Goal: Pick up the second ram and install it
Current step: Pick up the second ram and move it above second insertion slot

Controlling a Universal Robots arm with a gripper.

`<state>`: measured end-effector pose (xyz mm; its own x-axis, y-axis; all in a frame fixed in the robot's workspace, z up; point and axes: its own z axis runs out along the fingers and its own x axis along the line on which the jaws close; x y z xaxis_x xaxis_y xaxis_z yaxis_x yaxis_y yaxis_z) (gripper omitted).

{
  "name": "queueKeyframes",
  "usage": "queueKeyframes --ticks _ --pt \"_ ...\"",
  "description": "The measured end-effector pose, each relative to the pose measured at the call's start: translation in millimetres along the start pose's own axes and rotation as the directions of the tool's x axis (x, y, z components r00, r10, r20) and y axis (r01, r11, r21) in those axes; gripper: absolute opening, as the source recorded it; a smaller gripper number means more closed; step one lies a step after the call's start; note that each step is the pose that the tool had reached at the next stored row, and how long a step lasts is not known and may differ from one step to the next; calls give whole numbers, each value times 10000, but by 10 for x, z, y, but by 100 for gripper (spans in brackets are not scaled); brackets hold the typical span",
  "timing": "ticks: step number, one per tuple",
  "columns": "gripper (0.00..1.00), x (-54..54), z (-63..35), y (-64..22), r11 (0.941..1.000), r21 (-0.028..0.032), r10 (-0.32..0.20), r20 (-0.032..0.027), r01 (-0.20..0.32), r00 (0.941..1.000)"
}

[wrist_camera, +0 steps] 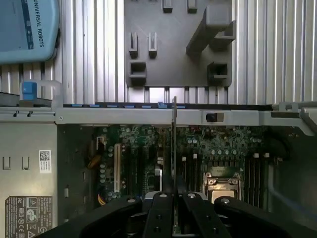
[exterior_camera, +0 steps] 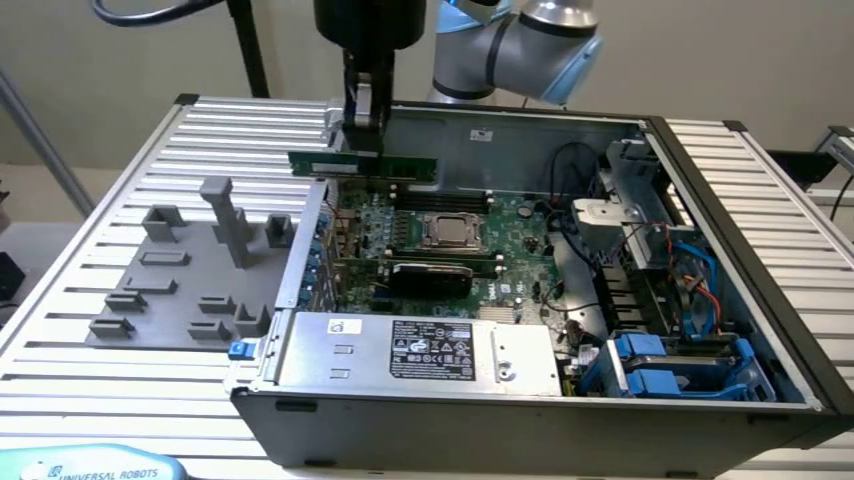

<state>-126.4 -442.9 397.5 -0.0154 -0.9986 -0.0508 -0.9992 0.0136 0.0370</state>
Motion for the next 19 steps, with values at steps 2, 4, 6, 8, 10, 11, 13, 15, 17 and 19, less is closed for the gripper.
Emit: queueKeyframes --ticks 2,4,6,8,10,11,13,15,17,19 --pt "14 -23 13 -91 10000 0 0 0 0 10000" --pt "14 -62 43 -182 10000 1 1 1 -1 10000" --pt "14 -109 80 -277 10000 1 0 1 0 10000" --pt "14 -154 114 -366 10000 0 1 -1 -1 10000" --pt "14 -200 150 -455 10000 0 0 0 0 10000" --pt "14 -223 168 -499 10000 0 0 0 0 10000" --pt "14 -271 203 -583 10000 0 1 0 -1 10000" --pt "14 -321 239 -655 10000 0 0 1 0 10000" --pt "14 -383 278 -707 10000 0 0 0 0 10000" --pt "14 -448 316 -741 10000 0 2 -1 -2 10000"
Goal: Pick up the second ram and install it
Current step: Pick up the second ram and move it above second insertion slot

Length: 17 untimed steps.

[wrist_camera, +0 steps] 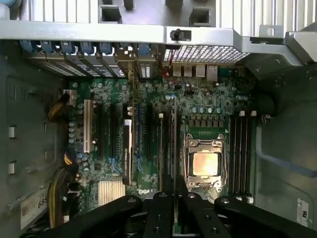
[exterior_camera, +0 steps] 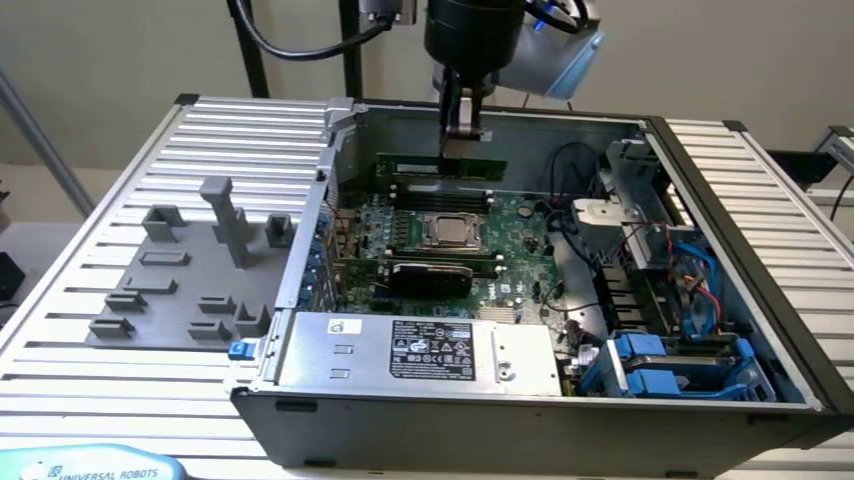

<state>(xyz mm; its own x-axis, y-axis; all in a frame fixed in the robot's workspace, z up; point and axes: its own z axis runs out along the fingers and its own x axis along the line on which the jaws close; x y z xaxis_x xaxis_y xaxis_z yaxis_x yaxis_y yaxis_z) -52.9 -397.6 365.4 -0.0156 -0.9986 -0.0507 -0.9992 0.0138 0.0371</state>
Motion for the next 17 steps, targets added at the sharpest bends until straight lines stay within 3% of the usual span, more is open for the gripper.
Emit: queueKeyframes --ticks 8,17 --pt "14 -127 148 -121 10000 -1 23 2 -23 10000" --pt "14 -208 302 -152 10000 5 94 6 -94 10000"
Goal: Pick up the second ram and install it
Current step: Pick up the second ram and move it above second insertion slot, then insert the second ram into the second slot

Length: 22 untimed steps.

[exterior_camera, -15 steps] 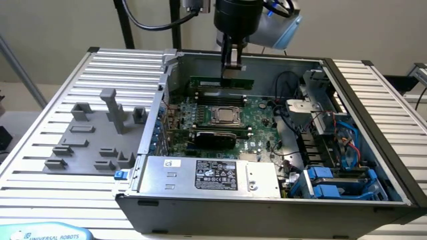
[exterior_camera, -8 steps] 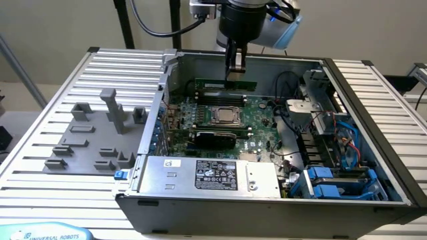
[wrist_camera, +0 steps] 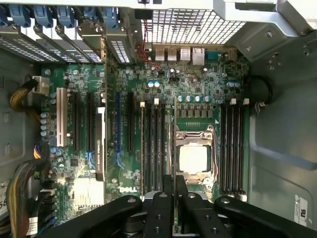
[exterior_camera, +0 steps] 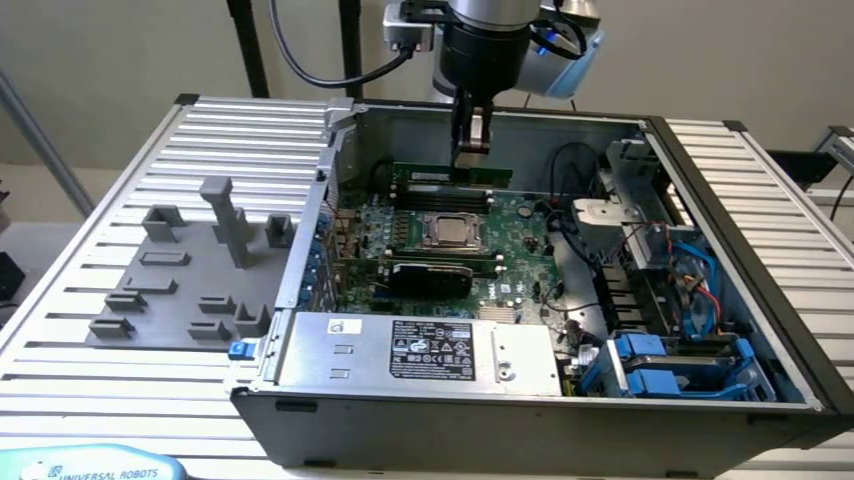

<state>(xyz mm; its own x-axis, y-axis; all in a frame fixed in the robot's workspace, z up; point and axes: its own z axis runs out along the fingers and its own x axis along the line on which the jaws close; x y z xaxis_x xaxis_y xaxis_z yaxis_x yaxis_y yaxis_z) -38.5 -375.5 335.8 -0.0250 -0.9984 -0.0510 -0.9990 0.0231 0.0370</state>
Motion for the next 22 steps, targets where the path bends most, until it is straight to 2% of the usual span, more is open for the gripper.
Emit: queueKeyframes --ticks 14,22 --pt "14 0 3 0 10000 0 1 -2 -1 10000" --pt "14 6 133 -5 10000 0 1 -2 -1 10000"
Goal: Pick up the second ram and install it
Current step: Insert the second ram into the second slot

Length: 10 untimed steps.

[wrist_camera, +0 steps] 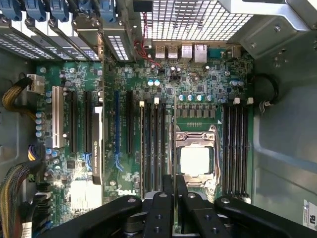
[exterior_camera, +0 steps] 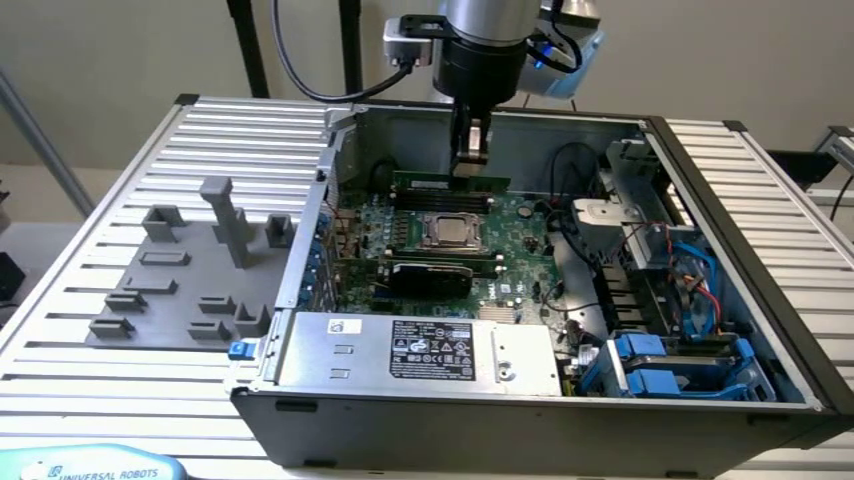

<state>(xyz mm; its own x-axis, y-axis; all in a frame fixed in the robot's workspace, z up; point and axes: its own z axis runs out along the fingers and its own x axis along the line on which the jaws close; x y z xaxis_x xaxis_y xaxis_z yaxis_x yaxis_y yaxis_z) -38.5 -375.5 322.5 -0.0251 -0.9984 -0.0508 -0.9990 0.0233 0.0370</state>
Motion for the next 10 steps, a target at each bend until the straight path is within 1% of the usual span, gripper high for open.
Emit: queueKeyframes --ticks 10 --pt "14 30 181 -7 10000 0 0 0 0 10000"
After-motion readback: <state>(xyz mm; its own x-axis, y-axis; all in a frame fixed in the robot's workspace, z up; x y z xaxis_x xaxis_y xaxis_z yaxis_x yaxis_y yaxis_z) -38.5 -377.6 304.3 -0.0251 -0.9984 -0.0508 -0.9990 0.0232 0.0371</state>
